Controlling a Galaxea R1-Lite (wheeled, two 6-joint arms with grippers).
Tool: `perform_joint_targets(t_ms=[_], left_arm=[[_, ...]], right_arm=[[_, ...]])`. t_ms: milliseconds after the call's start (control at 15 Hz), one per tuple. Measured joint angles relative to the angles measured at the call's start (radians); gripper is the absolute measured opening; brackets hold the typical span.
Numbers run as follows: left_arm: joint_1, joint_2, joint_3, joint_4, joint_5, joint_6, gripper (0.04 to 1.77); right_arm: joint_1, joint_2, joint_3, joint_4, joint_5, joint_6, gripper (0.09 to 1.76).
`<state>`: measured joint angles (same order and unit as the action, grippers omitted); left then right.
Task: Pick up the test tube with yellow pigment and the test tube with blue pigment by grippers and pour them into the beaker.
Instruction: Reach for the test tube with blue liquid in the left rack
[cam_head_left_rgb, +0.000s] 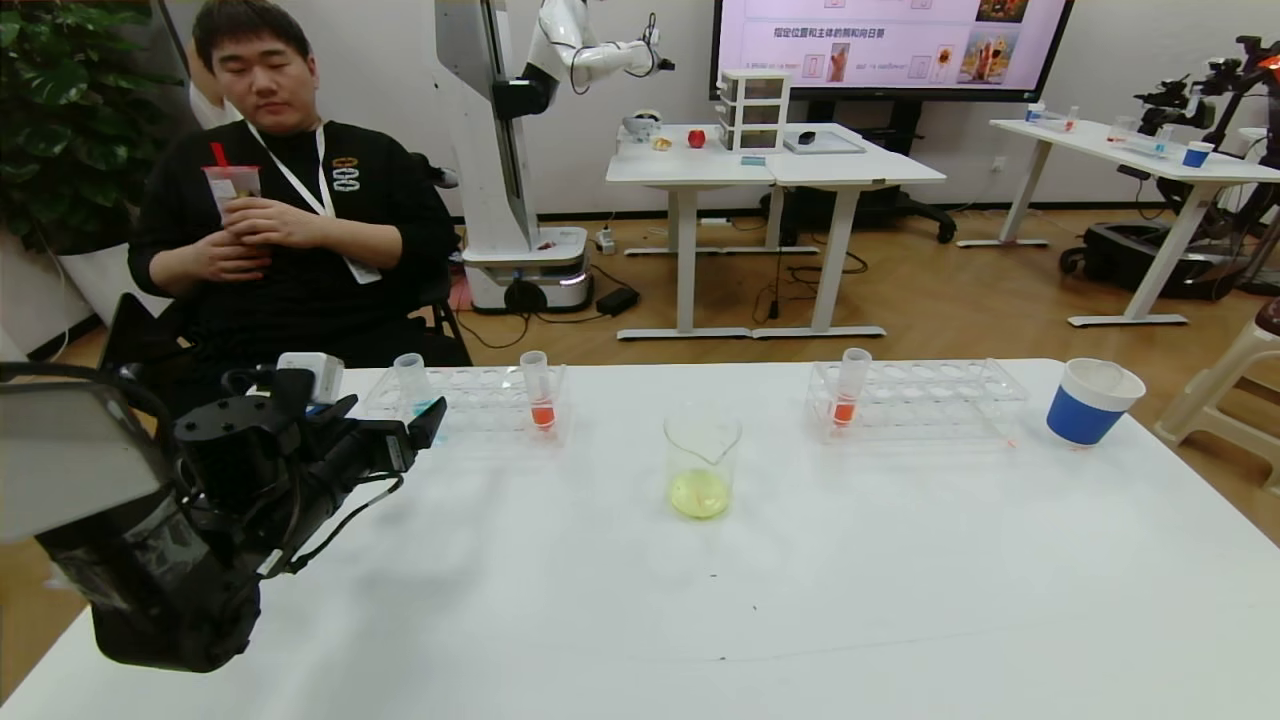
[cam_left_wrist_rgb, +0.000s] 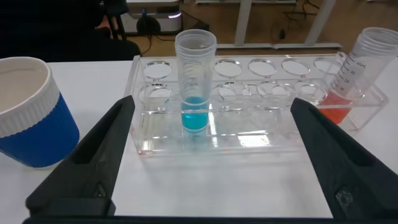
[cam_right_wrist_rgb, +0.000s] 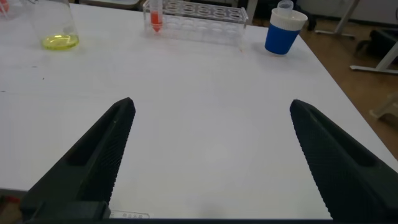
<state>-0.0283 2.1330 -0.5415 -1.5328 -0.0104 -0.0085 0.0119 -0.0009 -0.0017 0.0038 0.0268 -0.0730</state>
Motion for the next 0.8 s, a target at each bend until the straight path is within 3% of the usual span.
perform_joint_targets(t_ms=[533,800], left_arm=[[-0.002,0.149,-0.243,0.007,0.048,-0.002,1.75],[-0.002,0.196,-0.295,0.009,0.049,-0.003,1.75]], right_arm=[[0.000,0.000,0.000,0.000,0.000,0.000,1.74],[0.000,0.000,0.000,0.000,0.000,0.000,1.74]])
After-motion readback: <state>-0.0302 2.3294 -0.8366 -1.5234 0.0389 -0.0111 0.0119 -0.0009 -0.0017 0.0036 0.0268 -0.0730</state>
